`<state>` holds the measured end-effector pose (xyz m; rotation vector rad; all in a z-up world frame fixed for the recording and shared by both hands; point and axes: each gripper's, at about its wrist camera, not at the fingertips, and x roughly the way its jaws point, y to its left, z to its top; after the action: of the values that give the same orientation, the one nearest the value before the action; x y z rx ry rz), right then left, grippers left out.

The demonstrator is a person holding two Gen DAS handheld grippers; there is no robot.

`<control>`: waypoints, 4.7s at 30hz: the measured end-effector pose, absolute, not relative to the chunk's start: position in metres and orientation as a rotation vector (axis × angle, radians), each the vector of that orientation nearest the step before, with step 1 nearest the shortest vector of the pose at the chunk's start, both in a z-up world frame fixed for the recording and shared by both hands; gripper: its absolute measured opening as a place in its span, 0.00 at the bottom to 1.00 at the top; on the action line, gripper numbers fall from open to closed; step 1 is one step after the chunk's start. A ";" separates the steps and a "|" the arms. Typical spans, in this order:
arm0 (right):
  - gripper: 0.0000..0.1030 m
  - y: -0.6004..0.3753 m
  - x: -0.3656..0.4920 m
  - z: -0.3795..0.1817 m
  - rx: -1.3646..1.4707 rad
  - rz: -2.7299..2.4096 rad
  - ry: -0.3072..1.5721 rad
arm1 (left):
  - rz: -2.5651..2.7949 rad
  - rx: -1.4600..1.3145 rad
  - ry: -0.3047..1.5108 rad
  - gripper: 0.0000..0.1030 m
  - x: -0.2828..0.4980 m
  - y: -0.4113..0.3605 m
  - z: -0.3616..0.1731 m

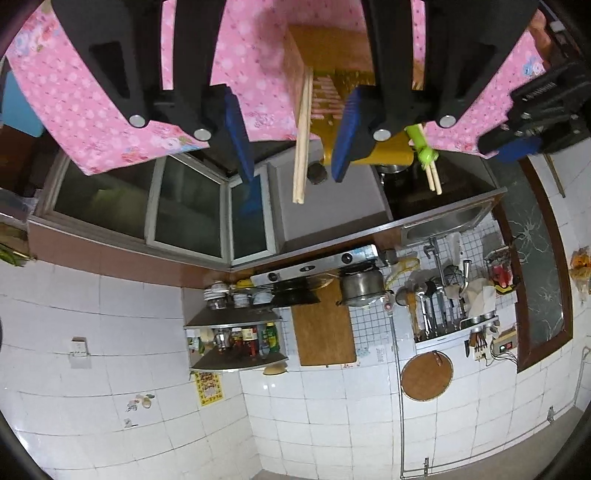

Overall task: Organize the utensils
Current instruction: 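Open both tools to drop the fork and chopstick into the yellow holder, then move the left tool to the light blue spoon while the right tool reaches the dark spoon, then close the left tool on the blue spoon while the right tool closes on the dark spoon, then lift both spoons with both tools over the yellow holder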

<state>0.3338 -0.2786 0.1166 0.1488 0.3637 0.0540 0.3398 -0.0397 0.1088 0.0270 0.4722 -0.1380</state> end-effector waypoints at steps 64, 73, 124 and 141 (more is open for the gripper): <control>0.09 -0.281 0.241 -0.062 0.156 -0.023 0.935 | -0.244 0.039 1.025 0.61 0.249 -0.082 -0.055; 0.09 -0.277 0.242 -0.062 0.121 -0.024 0.941 | -0.247 0.093 1.042 0.12 0.257 -0.105 -0.058; 0.09 -0.270 0.235 0.031 0.164 0.068 0.686 | -0.247 -0.048 0.661 0.06 0.252 -0.043 0.056; 0.03 -0.266 0.236 0.064 0.142 0.067 0.559 | -0.261 -0.069 0.590 0.06 0.253 -0.033 0.079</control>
<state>0.2357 -0.2659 0.0638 0.1418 0.5592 0.0665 0.2531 -0.0326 0.0795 -0.0689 0.5900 -0.2614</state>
